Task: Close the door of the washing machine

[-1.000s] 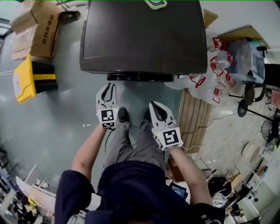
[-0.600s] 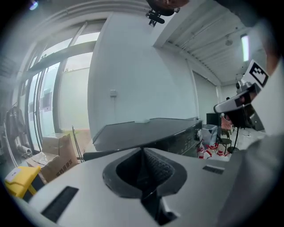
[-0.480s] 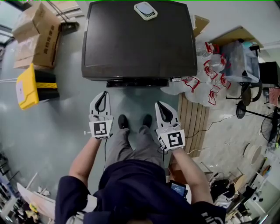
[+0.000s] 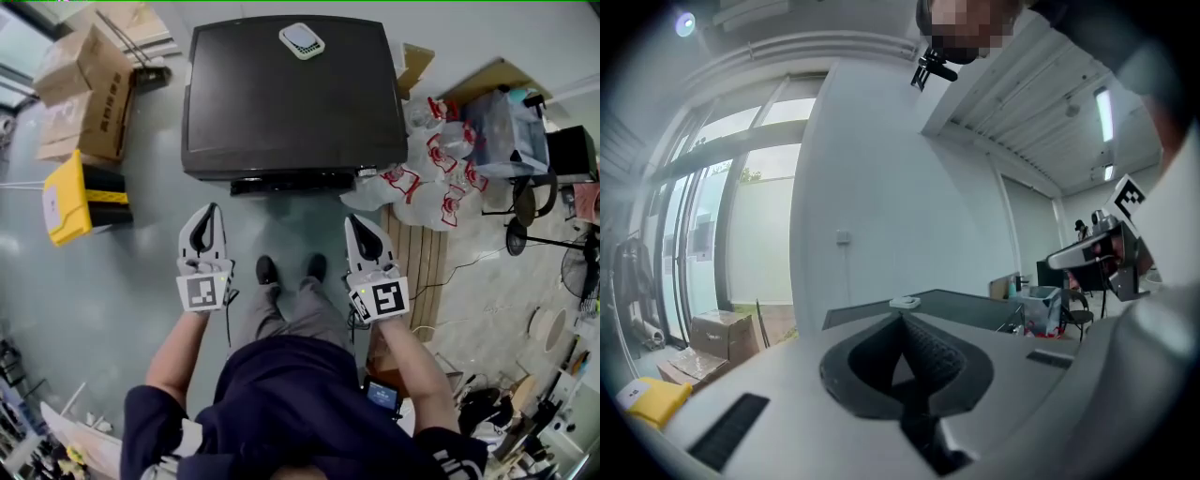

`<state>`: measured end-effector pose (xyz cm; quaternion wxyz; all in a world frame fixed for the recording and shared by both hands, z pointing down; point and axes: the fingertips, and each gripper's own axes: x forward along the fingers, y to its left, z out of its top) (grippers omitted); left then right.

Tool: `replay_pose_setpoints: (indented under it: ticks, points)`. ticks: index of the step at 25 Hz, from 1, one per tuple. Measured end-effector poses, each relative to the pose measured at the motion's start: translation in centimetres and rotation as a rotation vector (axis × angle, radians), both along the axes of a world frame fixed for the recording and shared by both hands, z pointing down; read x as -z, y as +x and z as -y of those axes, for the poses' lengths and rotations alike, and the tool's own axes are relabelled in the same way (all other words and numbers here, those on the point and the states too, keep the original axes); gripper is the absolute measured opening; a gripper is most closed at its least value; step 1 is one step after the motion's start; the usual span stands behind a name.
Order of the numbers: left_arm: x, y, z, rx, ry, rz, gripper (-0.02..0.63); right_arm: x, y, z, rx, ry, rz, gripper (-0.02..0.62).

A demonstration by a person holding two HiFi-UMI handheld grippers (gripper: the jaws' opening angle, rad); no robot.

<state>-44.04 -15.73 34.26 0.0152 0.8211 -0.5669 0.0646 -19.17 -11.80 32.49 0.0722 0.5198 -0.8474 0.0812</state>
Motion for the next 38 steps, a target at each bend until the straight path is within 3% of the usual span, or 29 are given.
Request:
replay_pose_setpoints:
  ticks: [13,27,38]
  points:
    - [9.1,-0.8,-2.6,-0.013,0.088,-0.023,0.025,6.7,2.4,-1.5,-0.027,0.042,-0.032,0.020]
    - [14.6,-2.4,-5.1,-0.017,0.155,-0.019,0.023,12.2,3.6,-2.8,-0.034,0.116,-0.025,0.020]
    - [16.4,-2.8,-4.5,0.006,0.197,-0.019,0.023,13.6,4.0,-2.0,-0.054,0.129,-0.050,0.018]
